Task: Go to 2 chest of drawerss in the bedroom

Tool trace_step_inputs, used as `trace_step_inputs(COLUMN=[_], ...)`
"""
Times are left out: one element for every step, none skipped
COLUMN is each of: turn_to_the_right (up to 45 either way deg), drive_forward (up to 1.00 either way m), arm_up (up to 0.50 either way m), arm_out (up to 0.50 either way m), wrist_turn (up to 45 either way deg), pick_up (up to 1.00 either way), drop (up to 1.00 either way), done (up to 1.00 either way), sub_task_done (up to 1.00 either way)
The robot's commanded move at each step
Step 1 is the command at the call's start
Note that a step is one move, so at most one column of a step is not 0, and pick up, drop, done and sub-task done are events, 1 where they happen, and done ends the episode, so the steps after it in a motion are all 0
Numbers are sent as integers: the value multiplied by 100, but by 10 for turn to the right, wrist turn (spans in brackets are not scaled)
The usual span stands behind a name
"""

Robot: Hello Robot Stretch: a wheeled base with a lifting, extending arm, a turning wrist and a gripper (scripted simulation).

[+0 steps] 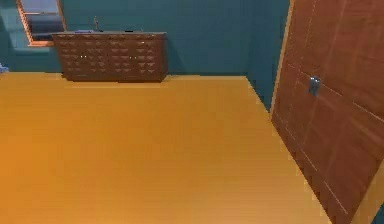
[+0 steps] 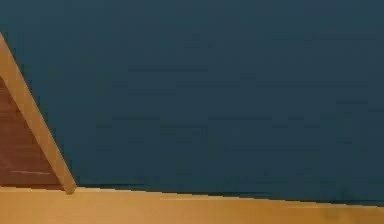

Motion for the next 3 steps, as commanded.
trace_step_inputs(turn_to_the_right=[0,0,0], drive_forward=[100,100,100], arm_up=[0,0,0], arm_out=[0,0,0], wrist_turn=[0,0,0], pick_up=[0,0,0], drop=[0,0,0], done=[0,0,0], sub_task_done=[0,0,0])
